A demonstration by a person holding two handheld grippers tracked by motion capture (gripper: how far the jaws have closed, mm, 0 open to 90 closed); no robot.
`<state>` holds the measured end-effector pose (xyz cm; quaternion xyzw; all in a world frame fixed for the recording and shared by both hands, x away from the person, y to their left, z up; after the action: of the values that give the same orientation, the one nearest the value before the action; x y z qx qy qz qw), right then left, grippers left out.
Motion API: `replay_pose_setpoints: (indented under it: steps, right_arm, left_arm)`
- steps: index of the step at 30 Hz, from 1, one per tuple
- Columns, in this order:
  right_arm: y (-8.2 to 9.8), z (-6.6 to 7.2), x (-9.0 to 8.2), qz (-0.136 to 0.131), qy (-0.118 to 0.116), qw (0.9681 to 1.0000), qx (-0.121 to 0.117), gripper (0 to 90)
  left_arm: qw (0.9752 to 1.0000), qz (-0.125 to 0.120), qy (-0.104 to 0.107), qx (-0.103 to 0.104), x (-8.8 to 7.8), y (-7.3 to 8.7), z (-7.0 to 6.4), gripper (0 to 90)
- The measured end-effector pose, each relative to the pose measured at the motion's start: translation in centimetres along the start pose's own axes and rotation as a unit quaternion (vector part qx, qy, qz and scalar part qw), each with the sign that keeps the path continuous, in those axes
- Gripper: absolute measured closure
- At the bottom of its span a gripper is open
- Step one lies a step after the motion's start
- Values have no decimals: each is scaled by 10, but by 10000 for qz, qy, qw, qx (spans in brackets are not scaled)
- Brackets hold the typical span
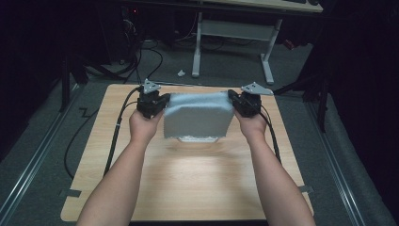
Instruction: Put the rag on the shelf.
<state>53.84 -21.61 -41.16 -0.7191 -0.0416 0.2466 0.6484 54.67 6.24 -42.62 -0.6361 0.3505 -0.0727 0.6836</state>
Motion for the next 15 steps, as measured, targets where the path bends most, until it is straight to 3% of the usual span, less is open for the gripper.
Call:
replay_pose_setpoints:
  steps: [5, 9, 15]
  right_arm:
    - [15, 2, -2, 52, -102, 9999, 90, 898]
    - [29, 5, -4, 131, -167, 9997, 150, 897]
    - [40, 9, -9, 164, -233, 9995, 109, 898]
  left_arm:
    - [9998, 99, 96, -141, 0, 16, -2, 890]
    - [9996, 216, 171, -107, 0, 28, -7, 890]
    - [9993, 195, 256, -213, -3, 38, -12, 890]
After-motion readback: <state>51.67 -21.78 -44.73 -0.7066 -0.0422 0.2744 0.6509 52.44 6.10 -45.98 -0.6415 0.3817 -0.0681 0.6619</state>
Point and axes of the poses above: each handheld gripper's, and its own axes: x roughly forward along the jaws, y roughly out of its underside, z roughly to its left, the point moved 6 cm from there along x, roughly forward along the jaws, and after that the axes turned 3 degrees about -z, right-handed, at the moved point
